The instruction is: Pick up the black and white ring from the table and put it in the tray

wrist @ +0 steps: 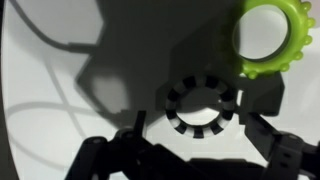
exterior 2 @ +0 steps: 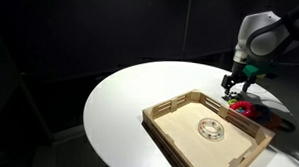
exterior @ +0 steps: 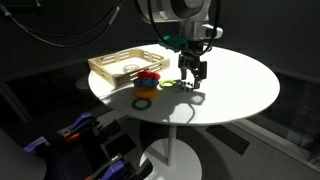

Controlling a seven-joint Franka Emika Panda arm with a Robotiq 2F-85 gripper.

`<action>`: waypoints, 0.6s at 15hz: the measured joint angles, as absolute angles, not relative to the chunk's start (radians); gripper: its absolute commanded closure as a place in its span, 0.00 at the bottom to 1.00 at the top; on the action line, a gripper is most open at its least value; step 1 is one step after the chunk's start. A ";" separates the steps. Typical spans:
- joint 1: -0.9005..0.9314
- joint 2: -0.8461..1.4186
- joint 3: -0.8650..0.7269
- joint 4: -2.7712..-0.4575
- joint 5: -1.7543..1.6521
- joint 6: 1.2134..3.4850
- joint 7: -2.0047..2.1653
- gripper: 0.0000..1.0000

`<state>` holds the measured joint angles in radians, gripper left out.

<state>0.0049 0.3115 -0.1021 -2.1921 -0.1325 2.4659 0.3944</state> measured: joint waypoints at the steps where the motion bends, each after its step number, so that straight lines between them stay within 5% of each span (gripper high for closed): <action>1: 0.005 0.314 -0.104 -2.192 -0.132 2.469 0.394 0.00; 6: 0.005 0.322 -0.108 -2.191 -0.131 2.476 0.395 0.08; 9: 0.005 0.325 -0.109 -2.191 -0.130 2.476 0.396 0.40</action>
<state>0.0050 0.3252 -0.1089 -2.1912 -0.1303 2.4761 0.3961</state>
